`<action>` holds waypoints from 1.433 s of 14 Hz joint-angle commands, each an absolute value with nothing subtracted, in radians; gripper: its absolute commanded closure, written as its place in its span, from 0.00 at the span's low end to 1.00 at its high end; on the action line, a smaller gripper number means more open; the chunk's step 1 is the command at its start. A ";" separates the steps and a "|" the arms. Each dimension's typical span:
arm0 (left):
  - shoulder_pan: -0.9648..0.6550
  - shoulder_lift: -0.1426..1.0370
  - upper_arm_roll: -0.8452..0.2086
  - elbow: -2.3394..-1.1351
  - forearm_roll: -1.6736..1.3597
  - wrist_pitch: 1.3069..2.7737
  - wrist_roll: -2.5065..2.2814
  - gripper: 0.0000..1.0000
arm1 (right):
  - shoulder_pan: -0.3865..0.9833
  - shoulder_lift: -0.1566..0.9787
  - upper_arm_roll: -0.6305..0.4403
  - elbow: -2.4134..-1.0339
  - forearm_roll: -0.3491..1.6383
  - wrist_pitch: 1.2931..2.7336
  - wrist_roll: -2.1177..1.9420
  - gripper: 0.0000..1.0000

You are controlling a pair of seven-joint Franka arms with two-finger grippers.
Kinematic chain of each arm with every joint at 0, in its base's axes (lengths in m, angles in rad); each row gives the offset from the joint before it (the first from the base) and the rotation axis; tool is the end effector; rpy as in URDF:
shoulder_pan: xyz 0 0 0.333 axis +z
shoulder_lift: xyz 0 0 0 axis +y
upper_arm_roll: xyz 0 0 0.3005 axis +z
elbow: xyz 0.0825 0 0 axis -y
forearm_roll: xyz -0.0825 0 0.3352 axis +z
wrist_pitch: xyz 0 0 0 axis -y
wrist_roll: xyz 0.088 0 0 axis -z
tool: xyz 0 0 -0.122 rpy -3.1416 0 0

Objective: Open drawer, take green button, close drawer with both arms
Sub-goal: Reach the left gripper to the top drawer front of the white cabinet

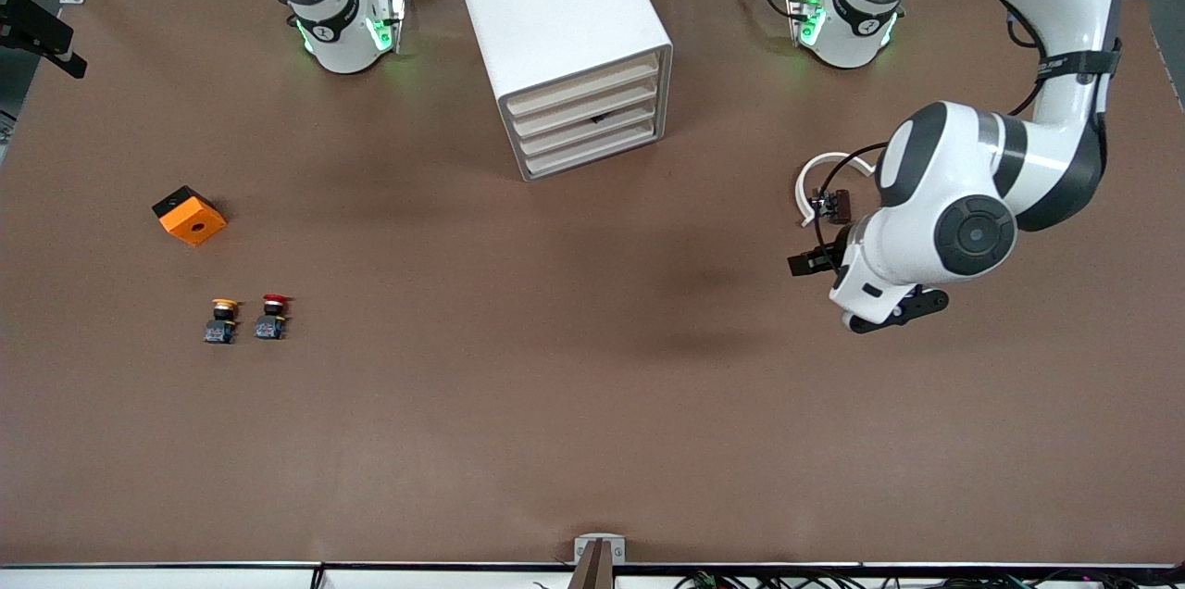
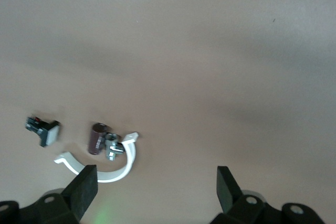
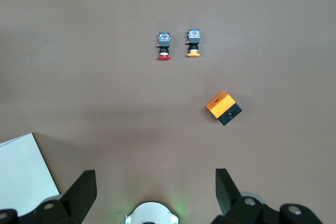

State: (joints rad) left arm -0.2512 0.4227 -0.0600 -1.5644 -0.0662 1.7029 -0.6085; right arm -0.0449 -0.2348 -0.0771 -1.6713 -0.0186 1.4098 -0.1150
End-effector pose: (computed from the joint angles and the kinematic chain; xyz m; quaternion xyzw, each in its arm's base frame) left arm 0.5595 -0.1833 0.3721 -0.9766 -0.1562 0.1462 0.0229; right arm 0.4124 -0.0579 0.6464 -0.9999 0.0037 0.0136 0.0014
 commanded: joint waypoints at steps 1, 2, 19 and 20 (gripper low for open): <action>-0.273 0.474 -0.060 -1.503 -0.106 1.694 -0.713 0.00 | -0.057 -0.252 -0.069 -1.680 -0.031 1.405 -0.124 0.00; -0.278 0.483 -0.060 -1.503 -0.132 1.694 -0.738 0.00 | -0.057 -0.252 -0.069 -1.680 -0.032 1.405 -0.124 0.00; -0.374 0.710 -0.078 -1.439 -0.549 1.620 -1.639 0.00 | -0.058 -0.252 -0.071 -1.680 -0.032 1.408 -0.124 0.00; -0.377 0.719 -0.078 -1.439 -0.567 1.582 -1.682 0.00 | -0.058 -0.252 -0.071 -1.680 -0.031 1.408 -0.124 0.00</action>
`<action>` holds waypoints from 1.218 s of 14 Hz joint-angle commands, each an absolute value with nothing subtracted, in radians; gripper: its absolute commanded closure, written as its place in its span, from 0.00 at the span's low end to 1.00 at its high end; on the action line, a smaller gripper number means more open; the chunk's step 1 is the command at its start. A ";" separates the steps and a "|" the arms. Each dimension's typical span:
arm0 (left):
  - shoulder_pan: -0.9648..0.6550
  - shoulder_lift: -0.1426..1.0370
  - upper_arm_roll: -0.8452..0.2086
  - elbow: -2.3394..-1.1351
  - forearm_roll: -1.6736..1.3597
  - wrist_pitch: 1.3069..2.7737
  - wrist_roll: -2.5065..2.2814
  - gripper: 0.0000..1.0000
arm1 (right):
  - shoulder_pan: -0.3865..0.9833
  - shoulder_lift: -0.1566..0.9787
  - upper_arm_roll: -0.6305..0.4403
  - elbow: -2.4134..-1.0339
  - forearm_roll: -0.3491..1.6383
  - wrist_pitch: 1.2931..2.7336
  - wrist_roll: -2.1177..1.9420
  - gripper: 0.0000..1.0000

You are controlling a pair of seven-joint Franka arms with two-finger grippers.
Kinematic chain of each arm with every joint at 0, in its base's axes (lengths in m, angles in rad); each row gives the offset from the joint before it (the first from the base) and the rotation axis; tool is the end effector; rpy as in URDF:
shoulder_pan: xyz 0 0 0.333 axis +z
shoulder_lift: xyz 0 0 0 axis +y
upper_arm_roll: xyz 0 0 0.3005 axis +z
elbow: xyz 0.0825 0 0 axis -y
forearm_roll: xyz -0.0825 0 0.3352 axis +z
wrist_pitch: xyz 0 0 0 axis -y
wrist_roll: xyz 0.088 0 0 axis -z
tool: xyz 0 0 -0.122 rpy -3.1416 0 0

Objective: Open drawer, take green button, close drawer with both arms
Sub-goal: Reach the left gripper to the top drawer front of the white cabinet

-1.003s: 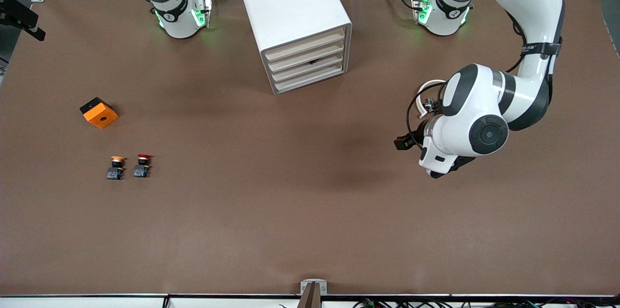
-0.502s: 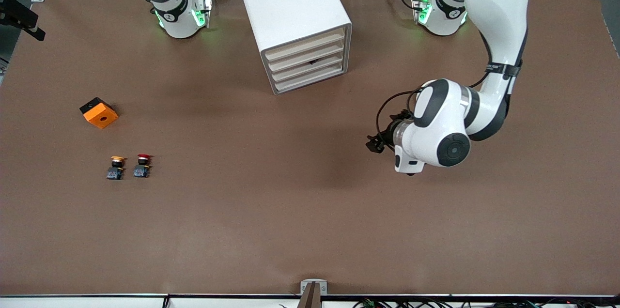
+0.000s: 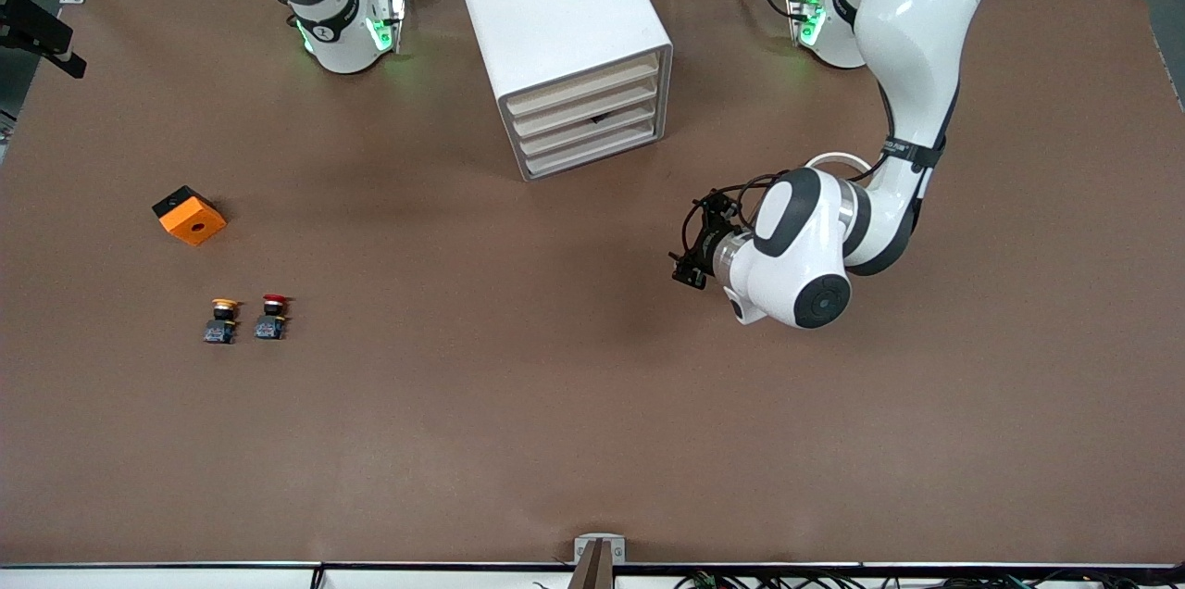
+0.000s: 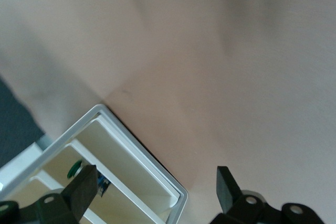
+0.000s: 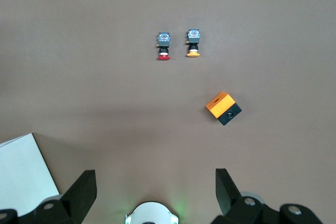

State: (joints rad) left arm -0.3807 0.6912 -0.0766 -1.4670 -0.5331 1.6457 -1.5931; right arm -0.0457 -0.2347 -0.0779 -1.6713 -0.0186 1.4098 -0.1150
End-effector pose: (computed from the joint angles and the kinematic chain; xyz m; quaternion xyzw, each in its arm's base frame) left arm 0.5217 -0.3140 0.2625 -0.7338 -0.5721 0.3606 0.0659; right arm 0.4124 -0.0586 0.6464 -0.9999 0.0045 0.0137 0.0015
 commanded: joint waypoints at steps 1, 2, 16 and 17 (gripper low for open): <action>-0.379 0.733 -0.078 -1.439 -0.592 1.541 -1.703 0.00 | -0.058 -0.252 -0.071 -1.680 -0.032 1.408 -0.124 0.00; -0.377 0.739 -0.078 -1.439 -0.621 1.520 -1.719 0.00 | -0.058 -0.252 -0.071 -1.680 -0.032 1.408 -0.124 0.00; -0.385 0.887 -0.153 -1.456 -0.704 1.299 -2.008 0.15 | -0.061 -0.252 -0.072 -1.680 -0.021 1.396 -0.107 0.00; -0.387 0.896 -0.155 -1.456 -0.704 1.299 -2.011 0.26 | -0.069 -0.252 -0.071 -1.680 -0.021 1.396 -0.107 0.00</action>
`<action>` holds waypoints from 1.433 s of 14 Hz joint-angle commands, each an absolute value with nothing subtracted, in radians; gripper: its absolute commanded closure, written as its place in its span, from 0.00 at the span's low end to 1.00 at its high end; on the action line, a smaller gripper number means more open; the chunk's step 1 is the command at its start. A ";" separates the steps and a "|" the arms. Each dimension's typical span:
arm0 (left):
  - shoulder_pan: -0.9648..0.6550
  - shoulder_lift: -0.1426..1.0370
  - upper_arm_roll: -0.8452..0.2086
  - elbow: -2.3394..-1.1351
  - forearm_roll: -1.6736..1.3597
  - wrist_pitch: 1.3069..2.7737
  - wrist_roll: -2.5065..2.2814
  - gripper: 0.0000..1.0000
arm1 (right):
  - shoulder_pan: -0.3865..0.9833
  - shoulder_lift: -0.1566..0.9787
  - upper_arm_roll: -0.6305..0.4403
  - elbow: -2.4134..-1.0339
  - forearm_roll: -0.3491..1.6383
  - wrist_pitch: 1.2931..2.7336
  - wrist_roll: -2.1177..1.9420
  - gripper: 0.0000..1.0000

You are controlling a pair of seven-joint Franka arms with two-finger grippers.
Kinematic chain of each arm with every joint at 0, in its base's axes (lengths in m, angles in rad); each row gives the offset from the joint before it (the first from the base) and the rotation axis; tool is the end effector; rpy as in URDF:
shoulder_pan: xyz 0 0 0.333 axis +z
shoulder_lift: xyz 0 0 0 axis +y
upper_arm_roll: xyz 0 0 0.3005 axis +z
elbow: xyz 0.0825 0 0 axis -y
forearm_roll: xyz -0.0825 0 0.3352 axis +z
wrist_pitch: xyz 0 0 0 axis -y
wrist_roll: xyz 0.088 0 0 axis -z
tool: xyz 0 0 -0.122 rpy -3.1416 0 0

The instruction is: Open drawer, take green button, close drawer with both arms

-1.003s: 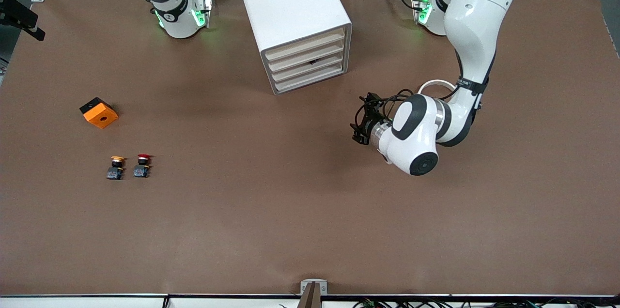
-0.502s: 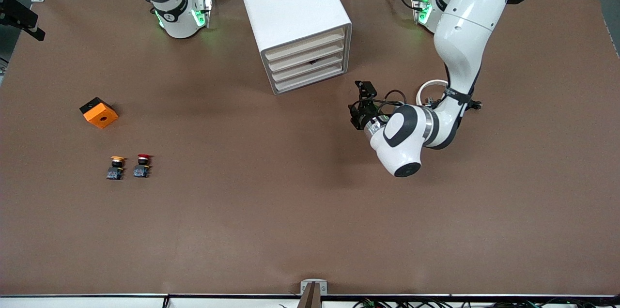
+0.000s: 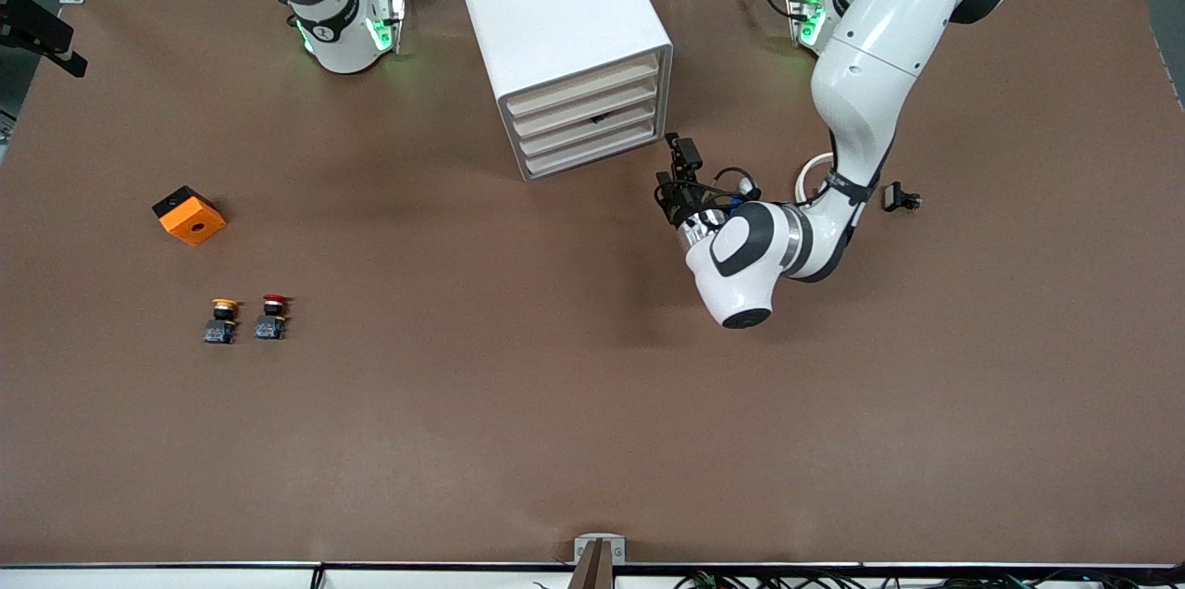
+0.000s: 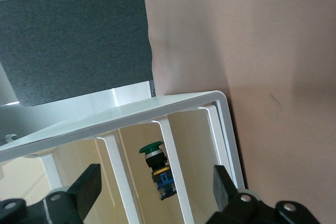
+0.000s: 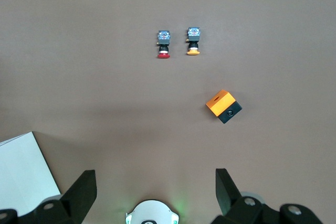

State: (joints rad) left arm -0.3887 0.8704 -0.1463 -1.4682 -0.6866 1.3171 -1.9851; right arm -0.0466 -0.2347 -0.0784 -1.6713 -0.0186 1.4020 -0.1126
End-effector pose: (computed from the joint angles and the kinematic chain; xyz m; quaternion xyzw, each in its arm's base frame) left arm 0.4345 -0.3474 0.1880 -0.5470 -0.5912 0.5030 0.3136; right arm 0.4113 -0.0591 0.6457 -0.9998 0.0064 0.0175 0.0020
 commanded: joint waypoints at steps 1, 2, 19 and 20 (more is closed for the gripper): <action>-0.387 0.908 -0.155 -1.454 -0.709 1.299 -2.019 0.37 | -0.071 -0.252 -0.071 -1.680 -0.021 1.396 -0.107 0.00; -0.387 0.922 -0.158 -1.454 -0.721 1.299 -2.029 0.42 | -0.071 -0.252 -0.071 -1.681 -0.021 1.396 -0.106 0.00; -0.405 0.994 -0.181 -1.499 -0.773 1.269 -2.077 0.57 | -0.075 -0.131 -0.066 -1.628 -0.032 1.342 -0.117 0.00; -0.413 0.993 -0.183 -1.500 -0.773 1.269 -2.079 0.57 | -0.068 -0.120 -0.066 -1.615 -0.034 1.359 -0.121 0.00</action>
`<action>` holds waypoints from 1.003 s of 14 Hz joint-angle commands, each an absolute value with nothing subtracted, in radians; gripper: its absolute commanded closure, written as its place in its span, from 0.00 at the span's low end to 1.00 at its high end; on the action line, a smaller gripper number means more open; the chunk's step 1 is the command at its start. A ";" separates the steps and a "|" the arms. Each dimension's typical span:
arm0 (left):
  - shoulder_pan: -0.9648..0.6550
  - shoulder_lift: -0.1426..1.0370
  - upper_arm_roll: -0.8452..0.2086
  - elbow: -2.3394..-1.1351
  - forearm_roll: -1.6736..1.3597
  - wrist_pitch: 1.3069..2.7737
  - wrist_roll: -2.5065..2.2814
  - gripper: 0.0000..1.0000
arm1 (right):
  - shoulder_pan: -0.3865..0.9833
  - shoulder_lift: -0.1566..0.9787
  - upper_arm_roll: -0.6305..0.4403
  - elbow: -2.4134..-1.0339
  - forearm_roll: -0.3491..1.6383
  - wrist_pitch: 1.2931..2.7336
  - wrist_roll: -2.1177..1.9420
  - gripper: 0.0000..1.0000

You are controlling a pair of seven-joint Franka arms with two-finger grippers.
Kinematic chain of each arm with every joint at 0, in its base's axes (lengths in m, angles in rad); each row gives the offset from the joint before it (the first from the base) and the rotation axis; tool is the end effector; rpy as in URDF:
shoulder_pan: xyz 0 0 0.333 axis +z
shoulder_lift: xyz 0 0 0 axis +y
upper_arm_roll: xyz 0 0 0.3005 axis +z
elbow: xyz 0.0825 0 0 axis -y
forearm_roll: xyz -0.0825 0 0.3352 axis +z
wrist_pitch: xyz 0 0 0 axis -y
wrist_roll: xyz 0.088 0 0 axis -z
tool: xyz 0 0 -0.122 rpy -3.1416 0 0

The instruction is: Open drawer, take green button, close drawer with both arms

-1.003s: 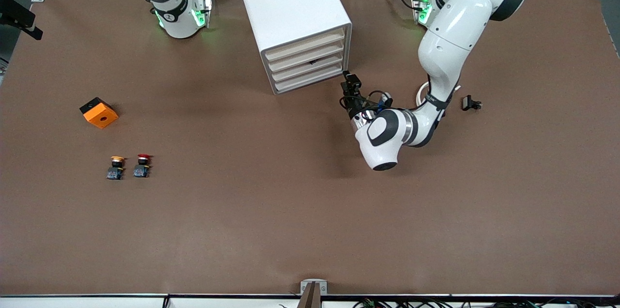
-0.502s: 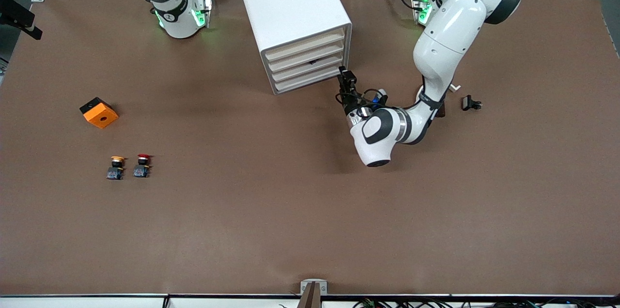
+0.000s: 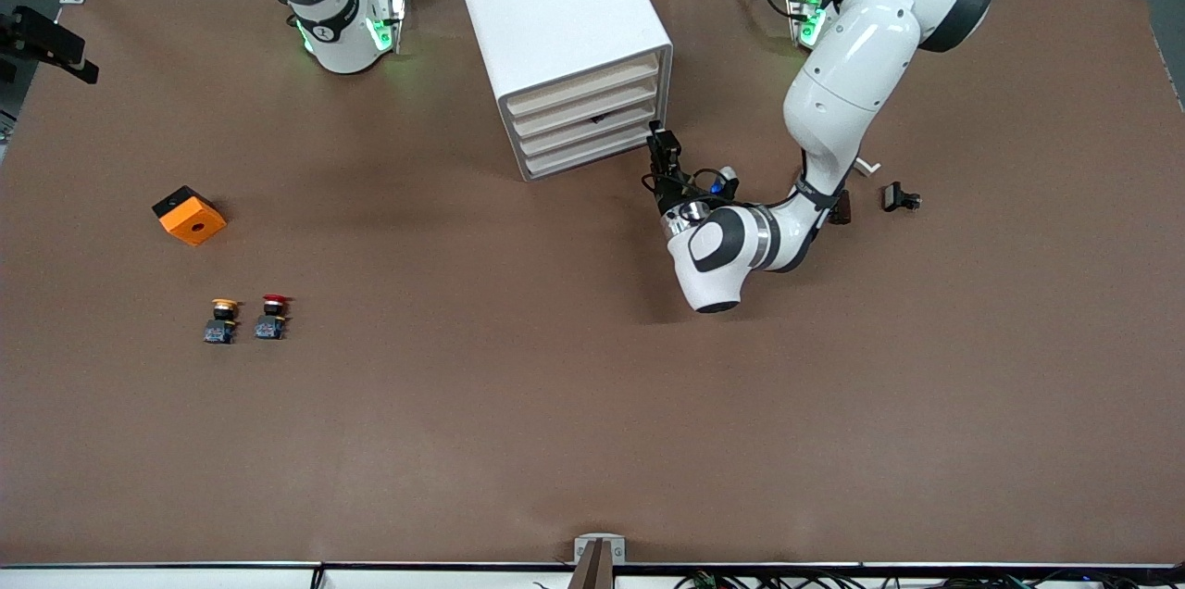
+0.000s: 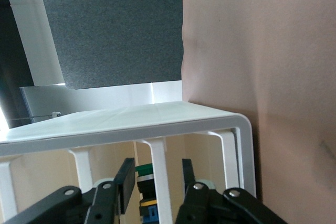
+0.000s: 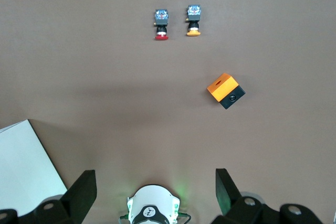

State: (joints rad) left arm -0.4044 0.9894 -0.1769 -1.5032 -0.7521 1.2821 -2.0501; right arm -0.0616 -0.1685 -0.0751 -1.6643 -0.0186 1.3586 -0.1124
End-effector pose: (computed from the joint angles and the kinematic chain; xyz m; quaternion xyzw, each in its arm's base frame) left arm 0.3885 -0.3597 0.1301 -0.4768 -0.5694 0.5424 0.3928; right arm 0.4249 -0.0642 0.6173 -0.9975 0.0125 0.0686 0.0056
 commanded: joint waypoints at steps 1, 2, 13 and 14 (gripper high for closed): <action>-0.416 0.992 -0.184 -1.500 -0.773 1.266 -2.079 0.57 | -0.067 -0.118 -0.066 -1.612 -0.032 1.382 -0.123 0.00; -0.416 0.992 -0.192 -1.500 -0.775 1.266 -2.077 0.57 | -0.069 -0.098 -0.066 -1.612 -0.034 1.405 -0.124 0.00; -0.457 0.989 -0.216 -1.528 -0.779 1.262 -2.077 0.57 | -0.112 0.061 -0.069 -1.552 -0.043 1.437 -0.126 0.00; -0.465 0.991 -0.218 -1.528 -0.781 1.264 -2.077 0.57 | -0.112 0.074 -0.071 -1.551 -0.046 1.439 -0.126 0.00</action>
